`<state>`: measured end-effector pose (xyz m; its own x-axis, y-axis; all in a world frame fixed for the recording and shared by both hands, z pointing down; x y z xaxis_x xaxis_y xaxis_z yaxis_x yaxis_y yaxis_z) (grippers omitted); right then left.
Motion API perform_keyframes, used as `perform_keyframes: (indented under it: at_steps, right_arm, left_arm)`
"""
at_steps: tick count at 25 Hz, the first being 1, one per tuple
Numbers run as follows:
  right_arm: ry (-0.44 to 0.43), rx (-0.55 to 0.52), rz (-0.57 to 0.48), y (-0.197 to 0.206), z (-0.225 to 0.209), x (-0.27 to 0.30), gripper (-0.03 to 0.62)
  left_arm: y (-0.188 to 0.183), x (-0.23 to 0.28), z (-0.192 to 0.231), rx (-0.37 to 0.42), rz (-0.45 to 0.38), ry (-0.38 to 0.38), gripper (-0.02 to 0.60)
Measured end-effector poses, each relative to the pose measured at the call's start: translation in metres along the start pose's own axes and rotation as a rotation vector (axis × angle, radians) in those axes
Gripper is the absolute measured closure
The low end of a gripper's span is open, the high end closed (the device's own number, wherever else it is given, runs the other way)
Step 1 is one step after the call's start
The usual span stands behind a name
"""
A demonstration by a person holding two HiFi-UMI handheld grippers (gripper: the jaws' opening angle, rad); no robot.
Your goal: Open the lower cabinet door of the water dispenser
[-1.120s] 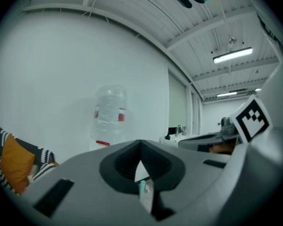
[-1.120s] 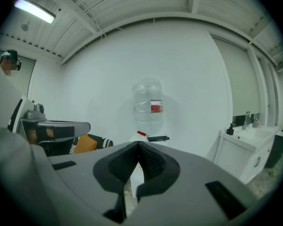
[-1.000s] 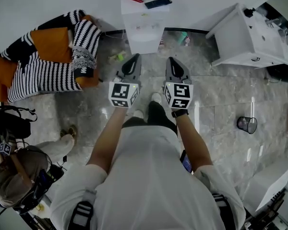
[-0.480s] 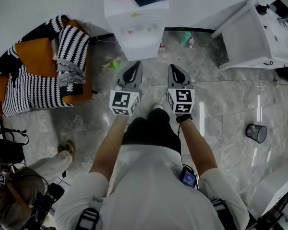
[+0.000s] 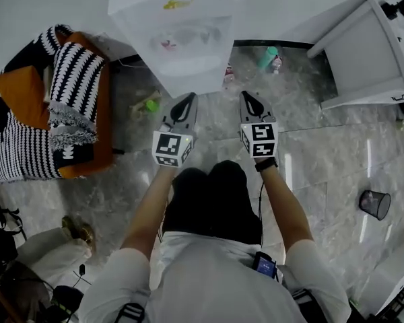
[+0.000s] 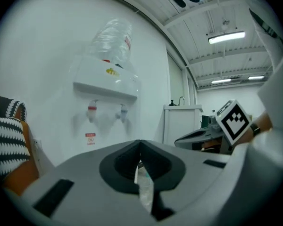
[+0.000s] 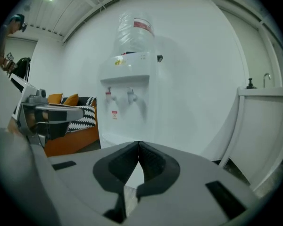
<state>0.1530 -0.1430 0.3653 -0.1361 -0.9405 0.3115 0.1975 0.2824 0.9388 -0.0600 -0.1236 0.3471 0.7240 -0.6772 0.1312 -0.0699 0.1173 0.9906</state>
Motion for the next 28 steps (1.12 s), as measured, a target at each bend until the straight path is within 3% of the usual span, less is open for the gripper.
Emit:
perform_keyframes:
  at_steps: [8,13,21,28]
  right_arm:
    - [-0.011,-0.003,-0.037,0.087,-0.001,0.068,0.583]
    - [-0.067,0.01,-0.056,0.119,0.005,0.096,0.583]
    - [-0.205,0.056,-0.036,0.155,-0.001,0.148,0.578]
    - [-0.391,0.004,0.006,0.158,0.001,0.197,0.424]
  left_arm:
    - [0.087,0.036,0.028,0.013,-0.065,0.016,0.569]
    - [0.12,0.049,0.035,0.021,-0.098,0.049,0.571]
    - [0.154,0.068,0.04,-0.034,-0.061,0.102,0.571]
    - [0.159,0.072,0.035,-0.044,-0.041,0.137,0.569]
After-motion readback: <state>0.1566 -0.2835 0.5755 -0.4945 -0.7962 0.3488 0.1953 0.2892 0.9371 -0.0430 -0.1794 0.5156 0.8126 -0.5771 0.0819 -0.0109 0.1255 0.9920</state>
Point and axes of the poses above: the fingertips, and each gripper's own axes: x forward along the fingers, z to its left, y out of its underside, the point moved 8 cm from there along -x, backward along the fingers, and after that the axes turned 15 degrees about y, right-handed, at the moved point
